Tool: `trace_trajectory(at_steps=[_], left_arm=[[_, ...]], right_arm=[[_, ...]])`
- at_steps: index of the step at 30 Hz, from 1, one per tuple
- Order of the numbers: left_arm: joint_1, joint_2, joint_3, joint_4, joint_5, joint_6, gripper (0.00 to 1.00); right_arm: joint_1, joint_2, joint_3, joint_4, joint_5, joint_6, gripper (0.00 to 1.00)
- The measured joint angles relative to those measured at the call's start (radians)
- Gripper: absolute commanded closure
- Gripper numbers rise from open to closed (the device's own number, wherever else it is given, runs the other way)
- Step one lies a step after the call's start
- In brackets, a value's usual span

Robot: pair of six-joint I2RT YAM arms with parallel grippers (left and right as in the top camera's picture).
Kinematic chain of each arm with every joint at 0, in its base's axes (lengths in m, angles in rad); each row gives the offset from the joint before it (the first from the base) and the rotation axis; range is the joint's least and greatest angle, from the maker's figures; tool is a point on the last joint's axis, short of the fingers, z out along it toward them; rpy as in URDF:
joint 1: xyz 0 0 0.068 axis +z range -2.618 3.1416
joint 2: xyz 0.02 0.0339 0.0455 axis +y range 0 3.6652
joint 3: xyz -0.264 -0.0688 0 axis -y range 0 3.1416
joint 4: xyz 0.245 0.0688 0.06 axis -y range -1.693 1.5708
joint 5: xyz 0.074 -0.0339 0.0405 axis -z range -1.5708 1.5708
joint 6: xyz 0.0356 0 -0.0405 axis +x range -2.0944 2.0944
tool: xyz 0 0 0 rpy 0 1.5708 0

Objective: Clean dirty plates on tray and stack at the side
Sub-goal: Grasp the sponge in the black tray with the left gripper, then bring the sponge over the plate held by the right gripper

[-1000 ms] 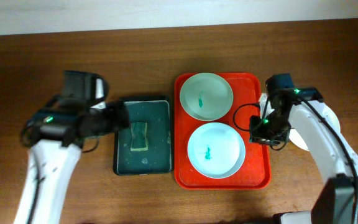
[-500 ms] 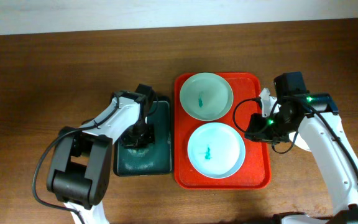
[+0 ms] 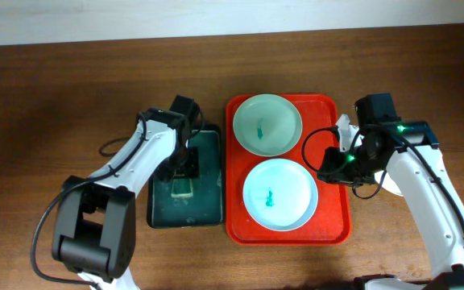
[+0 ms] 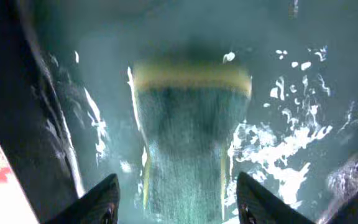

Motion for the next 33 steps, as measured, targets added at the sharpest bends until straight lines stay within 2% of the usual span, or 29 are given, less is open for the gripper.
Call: trace_trajectory(at_steps=[3, 5, 7, 12, 13, 14, 15, 16, 17, 19, 20, 22, 25, 30, 32, 33], left_arm=[[0.0, 0.0, -0.037, 0.114, -0.033, 0.001, 0.57], [0.0, 0.0, -0.071, 0.171, -0.04, -0.001, 0.71], [0.0, 0.0, -0.122, 0.245, -0.043, 0.002, 1.0], [0.0, 0.0, -0.129, 0.235, -0.044, 0.016, 1.0], [0.0, 0.0, -0.123, 0.21, -0.043, 0.021, 0.96], [0.001, 0.0, -0.111, 0.179, -0.043, 0.024, 0.79], [0.001, 0.0, -0.093, 0.143, -0.037, 0.03, 0.52], [0.002, 0.0, -0.07, 0.111, -0.032, 0.035, 0.32], [0.002, 0.0, -0.05, 0.09, -0.027, 0.033, 0.24], [0.002, -0.001, 0.0, 0.041, -0.017, 0.038, 0.18], [0.002, -0.004, 0.018, 0.022, -0.013, 0.038, 0.18], [0.002, -0.01, 0.035, -0.01, -0.003, 0.038, 0.25], [0.002, -0.013, 0.037, -0.058, 0.005, 0.043, 0.44], [0.0, -0.016, 0.006, 0.021, 0.006, 0.041, 0.47], [-0.004, -0.016, -0.058, 0.121, 0.006, 0.041, 0.59], [-0.005, -0.016, -0.101, 0.17, 0.006, 0.043, 0.74]], right_arm=[[0.0, 0.0, 0.0, -0.002, 0.0, 0.0, 0.7], [0.0, 0.0, 0.0, -0.002, 0.0, 0.0, 0.7], [0.0, 0.0, 0.0, -0.002, 0.0, 0.0, 0.7], [0.0, 0.0, 0.0, -0.002, 0.0, 0.0, 0.7], [0.0, 0.0, 0.0, -0.002, 0.0, -0.001, 0.7], [0.0, 0.0, 0.0, -0.004, 0.0, 0.0, 0.7], [0.0, 0.0, 0.0, -0.003, 0.0, 0.0, 0.7], [0.0, 0.0, 0.0, -0.005, 0.0, 0.0, 0.7], [0.0, 0.0, 0.0, -0.006, 0.0, -0.001, 0.7], [0.0, 0.0, 0.0, -0.006, 0.0, 0.0, 0.7], [0.0, 0.0, 0.0, -0.007, 0.0, 0.0, 0.7], [0.0, 0.0, 0.0, -0.01, 0.0, 0.0, 0.7], [0.0, 0.0, 0.0, -0.018, 0.0, 0.0, 0.7], [0.0, 0.0, 0.0, -0.018, 0.005, 0.0, 0.69], [0.0, 0.0, 0.0, -0.024, 0.009, 0.0, 0.68], [0.0, 0.0, 0.0, -0.028, 0.011, -0.001, 0.68]])
